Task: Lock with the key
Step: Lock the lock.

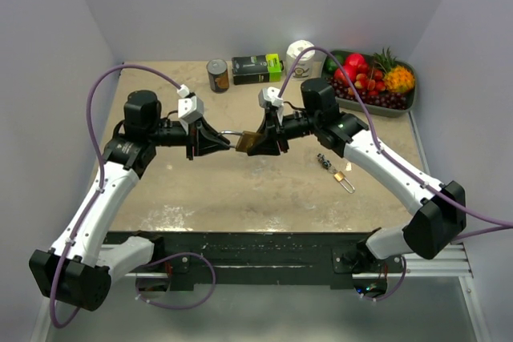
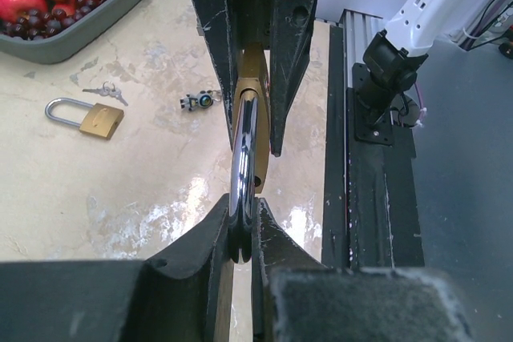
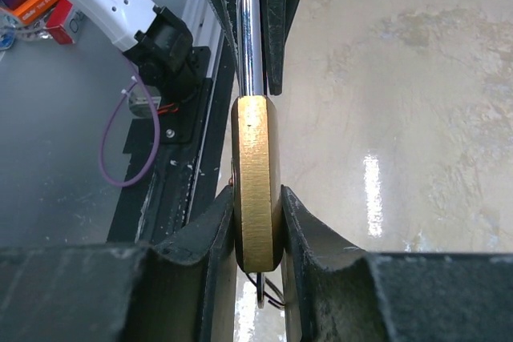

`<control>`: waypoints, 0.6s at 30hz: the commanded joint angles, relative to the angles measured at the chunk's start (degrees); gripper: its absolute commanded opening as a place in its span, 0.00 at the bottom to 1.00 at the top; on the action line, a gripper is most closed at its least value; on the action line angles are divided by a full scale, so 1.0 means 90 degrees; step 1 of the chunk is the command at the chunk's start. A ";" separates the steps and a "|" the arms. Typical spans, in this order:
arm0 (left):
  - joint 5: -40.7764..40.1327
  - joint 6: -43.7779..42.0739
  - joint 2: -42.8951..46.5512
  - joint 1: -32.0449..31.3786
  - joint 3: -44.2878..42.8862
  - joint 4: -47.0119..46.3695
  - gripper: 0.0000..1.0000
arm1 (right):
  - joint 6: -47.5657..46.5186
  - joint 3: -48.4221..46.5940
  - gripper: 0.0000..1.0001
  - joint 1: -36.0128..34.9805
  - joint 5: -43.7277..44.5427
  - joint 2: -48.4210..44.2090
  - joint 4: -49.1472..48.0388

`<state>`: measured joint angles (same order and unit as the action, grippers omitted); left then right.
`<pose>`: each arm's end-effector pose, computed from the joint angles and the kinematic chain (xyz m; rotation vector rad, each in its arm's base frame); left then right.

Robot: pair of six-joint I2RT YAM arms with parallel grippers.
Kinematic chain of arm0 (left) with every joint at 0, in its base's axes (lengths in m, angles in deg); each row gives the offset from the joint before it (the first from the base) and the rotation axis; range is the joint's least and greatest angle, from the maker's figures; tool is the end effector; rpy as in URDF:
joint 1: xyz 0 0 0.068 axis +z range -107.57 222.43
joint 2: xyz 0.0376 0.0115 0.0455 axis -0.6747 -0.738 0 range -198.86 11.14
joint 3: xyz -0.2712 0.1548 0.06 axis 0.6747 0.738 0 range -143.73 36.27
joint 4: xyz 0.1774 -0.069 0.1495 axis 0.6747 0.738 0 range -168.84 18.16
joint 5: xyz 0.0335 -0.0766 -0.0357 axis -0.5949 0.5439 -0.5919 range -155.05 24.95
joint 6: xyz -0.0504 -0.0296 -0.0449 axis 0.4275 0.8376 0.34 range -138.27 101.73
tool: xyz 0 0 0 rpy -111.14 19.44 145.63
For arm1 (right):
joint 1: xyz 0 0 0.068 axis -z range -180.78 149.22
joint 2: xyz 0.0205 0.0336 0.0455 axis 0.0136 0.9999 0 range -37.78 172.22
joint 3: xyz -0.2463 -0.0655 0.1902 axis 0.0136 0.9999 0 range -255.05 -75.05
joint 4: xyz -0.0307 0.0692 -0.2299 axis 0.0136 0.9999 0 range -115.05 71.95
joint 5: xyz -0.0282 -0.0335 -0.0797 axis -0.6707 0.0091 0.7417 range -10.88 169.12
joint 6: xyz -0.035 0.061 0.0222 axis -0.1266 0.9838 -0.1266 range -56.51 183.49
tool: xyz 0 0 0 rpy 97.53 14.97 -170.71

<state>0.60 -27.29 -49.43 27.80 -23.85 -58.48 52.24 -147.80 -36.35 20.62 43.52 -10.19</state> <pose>0.1648 -0.1011 0.4068 1.0930 1.5150 -1.1573 0.2145 0.2179 0.4042 -1.3670 1.4353 1.2759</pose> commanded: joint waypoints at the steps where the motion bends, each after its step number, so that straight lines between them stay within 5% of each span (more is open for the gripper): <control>1: 0.0088 0.0103 0.0178 -0.0015 0.0000 -0.0718 0.00 | 0.0370 -0.0276 0.00 -0.0168 -0.0209 -0.0010 -0.0663; 18: 0.0206 0.0893 -0.0037 -0.0483 0.0732 -0.1519 0.00 | 0.0830 -0.0149 0.00 -0.0559 0.0542 0.0049 -0.2129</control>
<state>0.27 -23.09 -48.93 27.63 -19.37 -64.51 55.85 -146.92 -37.01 22.92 44.72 -13.36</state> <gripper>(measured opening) 0.141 0.252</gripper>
